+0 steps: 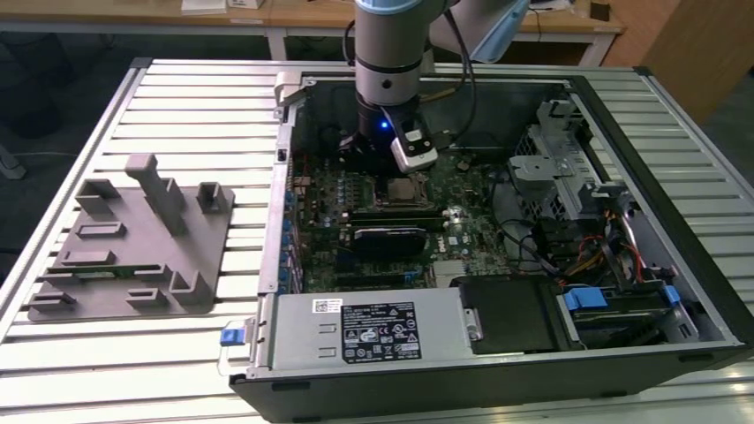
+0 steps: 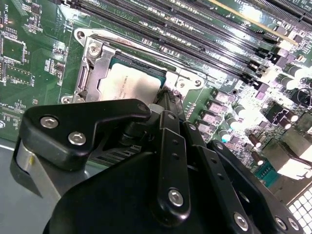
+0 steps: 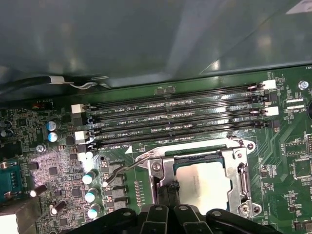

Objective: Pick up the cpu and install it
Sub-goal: 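Close the cpu cover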

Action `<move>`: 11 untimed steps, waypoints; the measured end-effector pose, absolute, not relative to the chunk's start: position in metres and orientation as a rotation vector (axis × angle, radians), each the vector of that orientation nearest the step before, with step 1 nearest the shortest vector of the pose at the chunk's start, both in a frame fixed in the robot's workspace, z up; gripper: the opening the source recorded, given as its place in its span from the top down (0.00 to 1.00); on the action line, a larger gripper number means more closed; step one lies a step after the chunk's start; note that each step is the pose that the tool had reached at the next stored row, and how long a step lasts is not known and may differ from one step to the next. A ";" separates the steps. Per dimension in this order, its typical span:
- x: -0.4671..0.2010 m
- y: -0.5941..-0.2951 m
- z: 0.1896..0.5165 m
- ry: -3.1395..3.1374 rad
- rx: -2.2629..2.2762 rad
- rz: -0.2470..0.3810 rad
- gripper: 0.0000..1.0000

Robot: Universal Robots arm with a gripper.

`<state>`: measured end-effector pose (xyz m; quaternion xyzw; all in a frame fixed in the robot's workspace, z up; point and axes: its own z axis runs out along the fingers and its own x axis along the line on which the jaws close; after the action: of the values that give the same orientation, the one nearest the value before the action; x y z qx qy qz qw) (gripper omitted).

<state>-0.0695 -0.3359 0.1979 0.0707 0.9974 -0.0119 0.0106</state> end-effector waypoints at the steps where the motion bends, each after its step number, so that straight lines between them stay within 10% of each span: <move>1: -0.070 -0.336 0.198 3.112 0.221 -0.037 0.89; 11: -0.074 -0.336 0.198 3.112 0.221 -0.036 0.89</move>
<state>-0.0740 -0.3358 0.1976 0.0708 0.9974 -0.0114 0.0107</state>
